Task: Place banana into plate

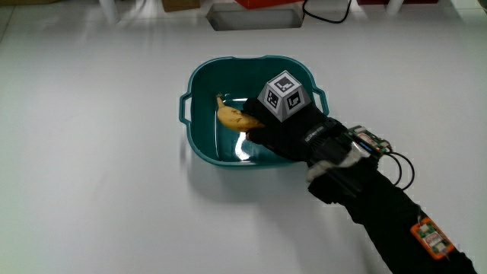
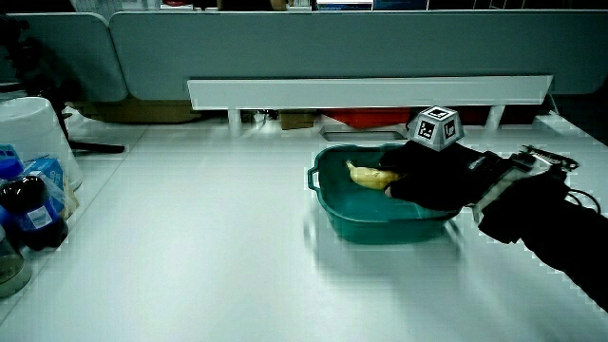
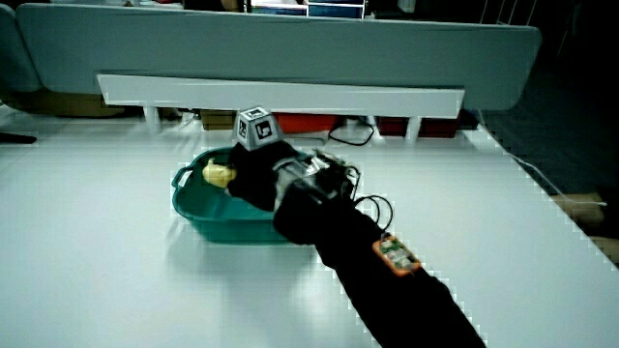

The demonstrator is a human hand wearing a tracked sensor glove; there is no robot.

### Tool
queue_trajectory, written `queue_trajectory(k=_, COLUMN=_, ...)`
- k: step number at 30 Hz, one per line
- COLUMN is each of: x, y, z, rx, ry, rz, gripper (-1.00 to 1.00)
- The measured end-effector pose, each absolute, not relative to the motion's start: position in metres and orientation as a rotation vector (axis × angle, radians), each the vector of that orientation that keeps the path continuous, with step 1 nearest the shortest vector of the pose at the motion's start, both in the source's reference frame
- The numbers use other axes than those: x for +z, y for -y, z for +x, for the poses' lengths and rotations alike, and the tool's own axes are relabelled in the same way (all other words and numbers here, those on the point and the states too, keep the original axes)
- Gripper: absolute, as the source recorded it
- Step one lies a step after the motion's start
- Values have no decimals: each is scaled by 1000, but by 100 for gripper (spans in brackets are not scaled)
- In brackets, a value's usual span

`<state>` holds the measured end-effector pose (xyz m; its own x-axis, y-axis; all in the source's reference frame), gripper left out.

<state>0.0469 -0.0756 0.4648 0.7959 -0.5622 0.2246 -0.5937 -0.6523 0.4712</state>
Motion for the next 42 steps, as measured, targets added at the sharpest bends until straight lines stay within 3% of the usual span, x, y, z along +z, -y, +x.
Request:
queue_trajectory(k=20, x=551, y=84, z=48, rx=-64, ry=695, rz=2249, gripper=0)
queue_trajectory(k=38, x=563, y=82, z=50, rx=-157, ry=687, rz=2209, gripper=0)
queue_trajectory(k=42, x=563, y=83, z=51, rx=-140, ry=682, rz=2195, gripper=-16)
